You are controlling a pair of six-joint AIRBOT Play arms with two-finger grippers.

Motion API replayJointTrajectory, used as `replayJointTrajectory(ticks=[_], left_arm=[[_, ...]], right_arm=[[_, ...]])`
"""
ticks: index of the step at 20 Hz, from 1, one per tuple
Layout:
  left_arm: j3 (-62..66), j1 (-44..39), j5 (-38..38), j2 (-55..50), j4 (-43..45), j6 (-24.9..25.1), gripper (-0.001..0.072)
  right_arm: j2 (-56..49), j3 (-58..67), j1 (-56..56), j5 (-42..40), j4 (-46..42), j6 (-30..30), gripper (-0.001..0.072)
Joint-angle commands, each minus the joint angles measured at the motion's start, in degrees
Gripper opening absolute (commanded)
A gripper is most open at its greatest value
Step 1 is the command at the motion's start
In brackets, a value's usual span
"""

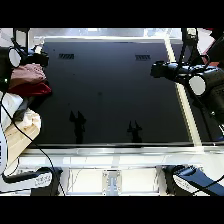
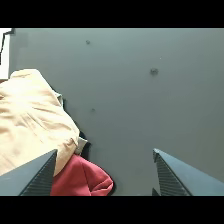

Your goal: Fold the shirts.

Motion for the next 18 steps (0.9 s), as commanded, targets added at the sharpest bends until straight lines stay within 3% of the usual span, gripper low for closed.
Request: replayJointTrajectory(ticks=[1, 6, 10, 12, 15, 18], left_arm=[[0.0, 0.0, 0.0, 0.0, 0.0, 0.0, 0.0706], [0.0, 0.0, -0.2, -1.4, -3.4, 0.0, 0.0706], [0.0, 0.1, -0.1, -4.2, -1.1, 0.0, 0.0706], [0.0, 0.2, 0.5, -5.8, 4.3, 0.1, 0.0705], [0.0, 0.5, 0.4, -8.2, 20.2, -0.4, 0.0704], [0.0, 3.8, -0.8, -9.2, 25.8, -8.2, 0.0703]], right_arm=[[0.0, 0.0, 0.0, 0.0, 0.0, 0.0, 0.0424], [-0.1, 0.0, 0.0, -0.5, 0.0, 0.0, 0.0424], [-0.1, 0.0, 0.0, -3.3, 0.0, 0.0, 0.0423], [-0.1, 0.0, 0.0, -7.0, 0.4, 0.0, 0.0423], [-0.1, 0.0, 0.0, -9.2, 2.6, 0.1, 0.0423], [-0.1, 0.0, 0.0, -9.9, 3.0, 0.1, 0.0423]])
